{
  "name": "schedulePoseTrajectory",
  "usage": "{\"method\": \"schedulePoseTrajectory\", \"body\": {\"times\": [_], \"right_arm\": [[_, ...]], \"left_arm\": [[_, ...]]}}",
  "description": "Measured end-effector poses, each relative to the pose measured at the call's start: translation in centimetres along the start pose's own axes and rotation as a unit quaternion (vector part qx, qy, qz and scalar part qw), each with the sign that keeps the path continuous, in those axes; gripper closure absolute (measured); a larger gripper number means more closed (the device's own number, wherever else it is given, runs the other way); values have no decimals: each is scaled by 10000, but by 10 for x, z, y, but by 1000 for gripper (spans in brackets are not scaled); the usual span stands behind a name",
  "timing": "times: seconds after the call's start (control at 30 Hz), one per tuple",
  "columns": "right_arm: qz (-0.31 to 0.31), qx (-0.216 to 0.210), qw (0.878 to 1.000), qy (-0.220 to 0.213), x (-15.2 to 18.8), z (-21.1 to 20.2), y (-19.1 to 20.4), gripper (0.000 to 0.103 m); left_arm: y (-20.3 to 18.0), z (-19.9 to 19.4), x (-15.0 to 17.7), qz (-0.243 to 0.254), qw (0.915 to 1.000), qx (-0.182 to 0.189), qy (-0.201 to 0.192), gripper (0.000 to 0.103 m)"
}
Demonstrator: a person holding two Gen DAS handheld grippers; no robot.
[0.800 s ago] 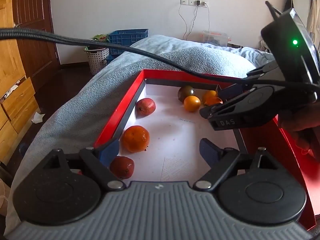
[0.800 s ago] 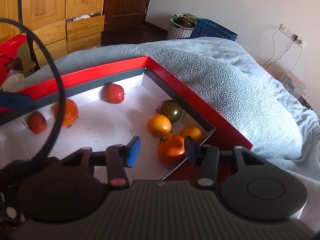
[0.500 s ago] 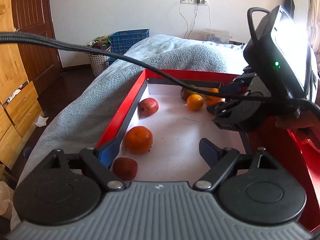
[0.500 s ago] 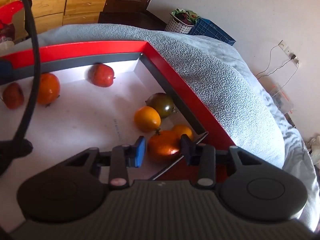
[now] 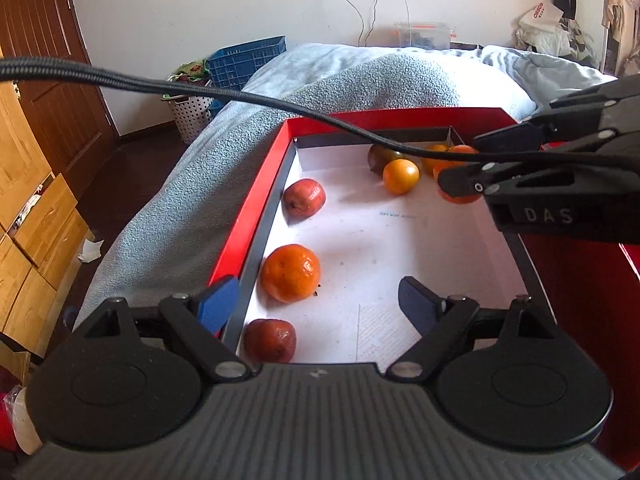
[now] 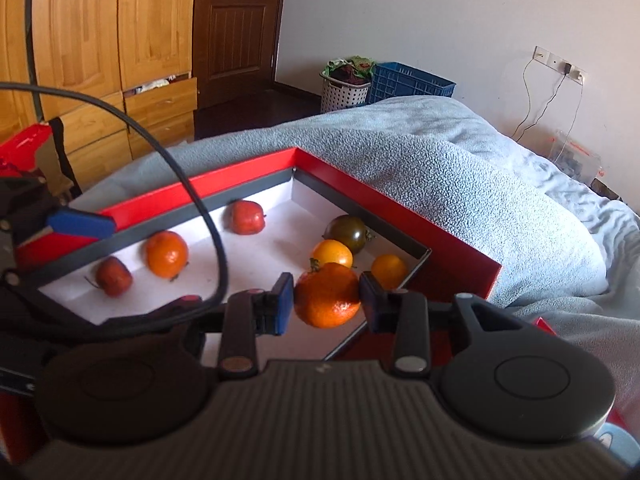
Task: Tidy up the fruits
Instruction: 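Move the left tool toward the dark brown tomato while the right tool approaches a tangerine, then grasp the dark brown tomato with the left tool while the right tool grasps a tangerine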
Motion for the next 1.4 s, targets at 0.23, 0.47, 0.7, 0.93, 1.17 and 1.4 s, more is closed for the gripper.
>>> {"method": "schedulePoseTrajectory", "body": {"times": [0.23,0.47,0.7,0.93,1.17,1.4], "right_arm": [[111,46,9993,-358,2,-27,21,64],[333,145,9981,-490,10,-43,19,64],[326,42,9971,-690,6,-50,26,66],[134,23,9993,-346,15,-40,29,66],[117,25,9998,-129,23,-40,24,66],[183,-30,9998,-123,20,-41,31,66]], "left_arm": [[-8,11,9,-105,9932,764,875,19],[-19,6,8,37,9930,807,859,28],[-17,6,11,-68,9951,738,653,27],[-1,-3,12,-290,9933,1001,496,27],[-7,-36,24,-86,9880,1479,431,28],[-15,-48,50,195,9860,1396,891,40]]}}
Point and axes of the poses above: each gripper's, at about its wrist camera, not at the fingertips, and z roughly the way its jaws point, y to its left, x to its underside, the point moved 9 cm from there along z, roughly the way its jaws point, and after that the axes turned 14 degrees about -x, right-handed, at the moved point
